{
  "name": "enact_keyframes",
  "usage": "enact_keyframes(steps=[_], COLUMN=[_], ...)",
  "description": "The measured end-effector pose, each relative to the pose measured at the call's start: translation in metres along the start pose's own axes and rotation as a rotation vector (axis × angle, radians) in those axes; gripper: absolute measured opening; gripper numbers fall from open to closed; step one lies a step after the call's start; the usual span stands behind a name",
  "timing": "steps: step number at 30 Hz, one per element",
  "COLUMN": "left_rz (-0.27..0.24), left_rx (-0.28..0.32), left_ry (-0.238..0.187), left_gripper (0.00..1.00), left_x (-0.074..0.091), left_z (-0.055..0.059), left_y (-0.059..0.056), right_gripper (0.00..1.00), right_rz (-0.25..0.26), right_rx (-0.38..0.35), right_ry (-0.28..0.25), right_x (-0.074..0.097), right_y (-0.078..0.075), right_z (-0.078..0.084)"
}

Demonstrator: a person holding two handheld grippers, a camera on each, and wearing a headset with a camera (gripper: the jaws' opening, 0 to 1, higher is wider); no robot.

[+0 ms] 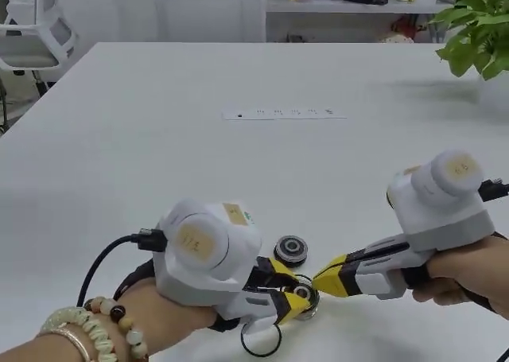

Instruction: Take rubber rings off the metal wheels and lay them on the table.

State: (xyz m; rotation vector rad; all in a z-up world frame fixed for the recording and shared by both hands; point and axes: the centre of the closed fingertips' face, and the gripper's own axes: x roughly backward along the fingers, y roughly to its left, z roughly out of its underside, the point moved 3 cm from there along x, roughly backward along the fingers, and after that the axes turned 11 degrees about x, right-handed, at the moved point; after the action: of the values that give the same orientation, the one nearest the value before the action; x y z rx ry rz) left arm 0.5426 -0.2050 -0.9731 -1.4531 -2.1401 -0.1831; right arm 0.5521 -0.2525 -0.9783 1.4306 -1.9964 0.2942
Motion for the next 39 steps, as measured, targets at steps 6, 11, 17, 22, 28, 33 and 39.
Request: enact_keyframes(steps=[6, 11, 17, 22, 28, 33, 39], left_rz=[-0.002, 0.023, 0.034, 0.049, 0.026, -0.011, -0.017], left_rx=[0.006, 0.01, -0.008, -0.039, -0.135, -0.172, -0.152], left_ry=[-0.043, -0.045, -0.053, -0.066, -0.045, -0.033, -0.087], left_gripper=[0.25, 0.32, 0.37, 0.45, 0.47, 0.54, 0.59], left_x=[0.01, 0.019, 0.031, 0.043, 0.071, 0.098, 0.127], left_z=[-0.015, -0.02, -0.031, -0.05, -0.061, -0.061, -0.063], left_y=[0.0, -0.003, -0.006, -0.009, -0.007, -0.003, -0.006], right_gripper=[0.0, 0.0, 0.0, 0.0, 0.0, 0.0, 0.0], right_rz=[0.004, 0.012, 0.024, 0.037, 0.051, 0.062, 0.063], right_rx=[-0.005, -0.009, -0.015, -0.011, 0.006, 0.012, 0.018], right_ry=[-0.009, -0.027, -0.058, -0.09, -0.121, -0.15, -0.175], right_x=[0.002, 0.004, 0.009, 0.013, 0.02, 0.024, 0.027], right_y=[-0.001, -0.003, -0.005, -0.004, -0.004, -0.004, -0.002], right_z=[-0.002, -0.006, -0.014, -0.022, -0.031, -0.037, -0.043])
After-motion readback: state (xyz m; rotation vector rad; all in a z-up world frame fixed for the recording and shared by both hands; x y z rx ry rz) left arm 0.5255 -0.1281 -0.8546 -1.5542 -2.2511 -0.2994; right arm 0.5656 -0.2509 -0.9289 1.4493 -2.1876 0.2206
